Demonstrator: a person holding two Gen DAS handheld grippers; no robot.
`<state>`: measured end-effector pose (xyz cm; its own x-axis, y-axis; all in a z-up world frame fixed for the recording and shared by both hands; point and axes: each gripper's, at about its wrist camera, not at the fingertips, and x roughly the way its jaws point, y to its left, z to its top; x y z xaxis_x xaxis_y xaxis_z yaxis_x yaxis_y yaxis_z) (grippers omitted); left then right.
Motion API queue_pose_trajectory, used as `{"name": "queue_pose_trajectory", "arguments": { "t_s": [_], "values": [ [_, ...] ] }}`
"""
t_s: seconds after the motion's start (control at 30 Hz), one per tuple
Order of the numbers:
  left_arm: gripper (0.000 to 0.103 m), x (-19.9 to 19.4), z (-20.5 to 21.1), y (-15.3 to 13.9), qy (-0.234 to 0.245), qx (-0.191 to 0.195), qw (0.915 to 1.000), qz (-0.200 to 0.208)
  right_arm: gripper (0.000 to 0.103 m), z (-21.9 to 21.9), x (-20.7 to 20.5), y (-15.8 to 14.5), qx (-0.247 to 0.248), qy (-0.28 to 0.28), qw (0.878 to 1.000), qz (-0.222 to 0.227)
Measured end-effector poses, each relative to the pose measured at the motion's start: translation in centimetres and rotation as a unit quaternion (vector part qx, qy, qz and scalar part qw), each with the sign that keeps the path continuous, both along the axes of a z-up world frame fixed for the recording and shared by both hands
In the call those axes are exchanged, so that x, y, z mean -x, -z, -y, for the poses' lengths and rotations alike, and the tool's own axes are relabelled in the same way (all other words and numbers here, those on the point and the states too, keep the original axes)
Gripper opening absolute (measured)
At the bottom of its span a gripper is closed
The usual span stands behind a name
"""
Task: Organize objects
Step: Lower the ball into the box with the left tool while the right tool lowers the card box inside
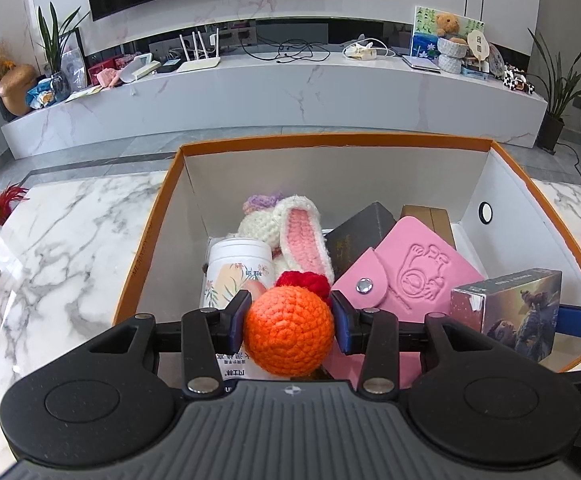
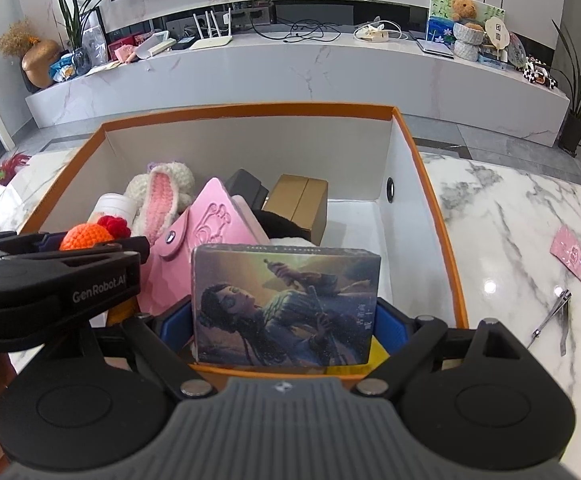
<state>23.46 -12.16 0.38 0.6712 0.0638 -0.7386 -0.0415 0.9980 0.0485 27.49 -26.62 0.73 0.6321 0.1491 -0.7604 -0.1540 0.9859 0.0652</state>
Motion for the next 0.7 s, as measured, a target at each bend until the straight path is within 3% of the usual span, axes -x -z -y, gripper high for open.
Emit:
{"name": "queue_pose_trajectory", "arguments": {
  "t_s": [0.3, 0.43, 0.7],
  "values": [
    [0.052, -0.40, 0.40, 0.49, -0.012, -0.015, 0.9998, 0.002, 0.092, -0.73, -0.36, 0.37, 0.024, 0.013, 1.000, 0.002],
    [0.061, -0.36, 0.49, 0.59, -0.020, -0.023, 0.9995, 0.006, 0.093, -0.75, -0.39, 0.42, 0.026, 0.013, 1.000, 0.005],
    [0.068, -0.40, 0.43, 0.56, -0.024, -0.025, 0.9994, 0.007, 0.095, -0.94, -0.22, 0.18, 0.037, 0.012, 0.999, 0.012]
  ]
}}
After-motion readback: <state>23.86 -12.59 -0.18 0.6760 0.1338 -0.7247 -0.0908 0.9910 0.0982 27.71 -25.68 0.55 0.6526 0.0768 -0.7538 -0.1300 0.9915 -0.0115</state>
